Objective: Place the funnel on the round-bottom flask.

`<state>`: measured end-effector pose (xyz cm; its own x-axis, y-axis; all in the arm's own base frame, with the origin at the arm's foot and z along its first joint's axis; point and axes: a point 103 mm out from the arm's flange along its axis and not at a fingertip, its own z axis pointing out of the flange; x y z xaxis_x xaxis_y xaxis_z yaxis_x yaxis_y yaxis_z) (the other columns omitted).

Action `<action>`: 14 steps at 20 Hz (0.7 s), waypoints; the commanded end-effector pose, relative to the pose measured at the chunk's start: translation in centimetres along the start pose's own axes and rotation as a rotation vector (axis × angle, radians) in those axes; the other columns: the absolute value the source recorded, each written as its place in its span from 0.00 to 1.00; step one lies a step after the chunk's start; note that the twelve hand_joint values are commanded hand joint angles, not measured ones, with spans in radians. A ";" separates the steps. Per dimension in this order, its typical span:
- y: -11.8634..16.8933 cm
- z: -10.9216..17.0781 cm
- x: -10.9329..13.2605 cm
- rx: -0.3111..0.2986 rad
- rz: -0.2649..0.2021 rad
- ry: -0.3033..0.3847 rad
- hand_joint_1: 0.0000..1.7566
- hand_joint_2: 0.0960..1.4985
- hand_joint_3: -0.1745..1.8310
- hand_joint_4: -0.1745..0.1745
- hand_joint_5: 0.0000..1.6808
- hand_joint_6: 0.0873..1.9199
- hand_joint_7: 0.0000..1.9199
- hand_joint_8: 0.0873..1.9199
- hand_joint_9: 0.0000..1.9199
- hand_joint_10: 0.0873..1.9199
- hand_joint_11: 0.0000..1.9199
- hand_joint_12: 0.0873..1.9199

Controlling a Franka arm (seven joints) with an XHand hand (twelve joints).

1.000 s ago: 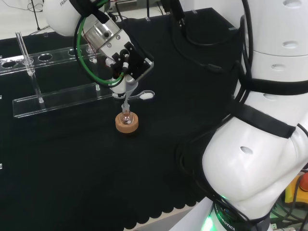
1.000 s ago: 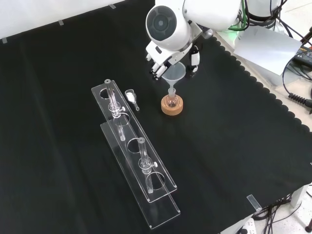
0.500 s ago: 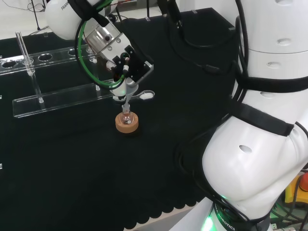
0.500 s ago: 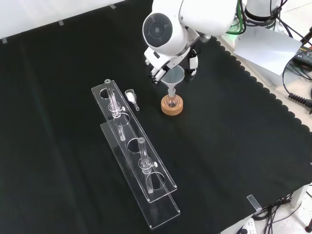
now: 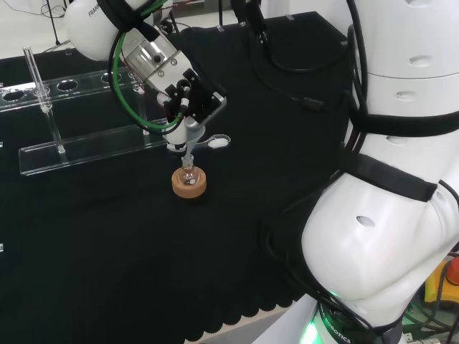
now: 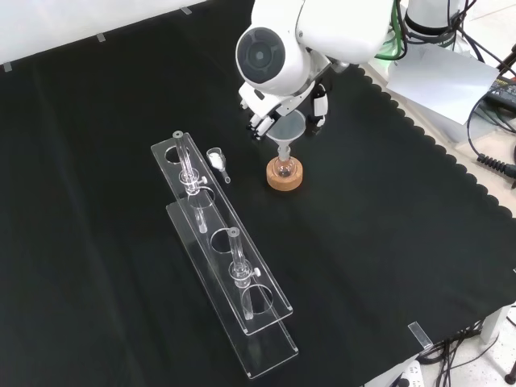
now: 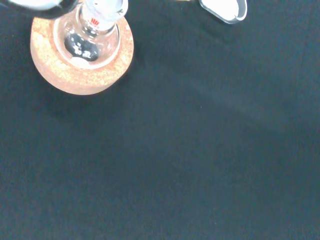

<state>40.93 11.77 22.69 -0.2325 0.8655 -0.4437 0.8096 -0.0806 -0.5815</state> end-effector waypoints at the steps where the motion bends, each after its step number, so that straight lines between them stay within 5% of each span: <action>1: 0.4 0.9 -0.5 0.046 -0.008 0.007 0.42 0.40 0.42 0.38 0.23 0.19 0.27 0.30 0.43 0.18 0.30 0.65; 6: 0.3 1.1 -0.7 0.057 -0.010 0.018 0.38 0.38 0.38 0.34 0.19 0.01 0.17 0.33 0.33 0.26 0.26 0.66; 14: -0.4 0.7 -0.7 0.028 -0.018 0.030 0.29 0.37 0.31 0.33 0.16 0.00 0.09 0.32 0.26 0.30 0.23 0.67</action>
<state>40.63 10.77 22.49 -0.2290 0.8777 -0.4209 0.7806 -0.0927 -0.6181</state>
